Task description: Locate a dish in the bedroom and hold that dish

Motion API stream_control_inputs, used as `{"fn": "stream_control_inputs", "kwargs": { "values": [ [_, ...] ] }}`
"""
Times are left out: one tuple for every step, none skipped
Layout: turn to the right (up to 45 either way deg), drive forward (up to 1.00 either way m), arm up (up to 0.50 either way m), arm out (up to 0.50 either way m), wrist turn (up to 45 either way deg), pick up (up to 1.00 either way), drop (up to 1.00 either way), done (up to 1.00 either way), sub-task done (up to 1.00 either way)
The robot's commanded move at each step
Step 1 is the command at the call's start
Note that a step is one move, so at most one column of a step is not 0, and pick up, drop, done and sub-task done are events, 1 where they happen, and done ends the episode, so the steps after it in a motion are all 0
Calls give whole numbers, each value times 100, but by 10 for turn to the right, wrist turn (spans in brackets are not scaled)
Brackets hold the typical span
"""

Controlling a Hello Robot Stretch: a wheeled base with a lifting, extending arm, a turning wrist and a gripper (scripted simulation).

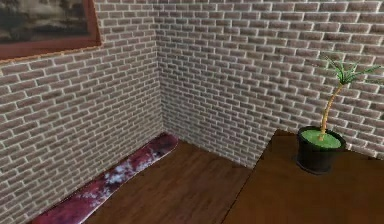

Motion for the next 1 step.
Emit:
{"fn": "stream_control_inputs", "kwargs": {
  "values": [
    [-120, 0, 0, 0, 0, 0, 0, 0, 0]
  ]
}}
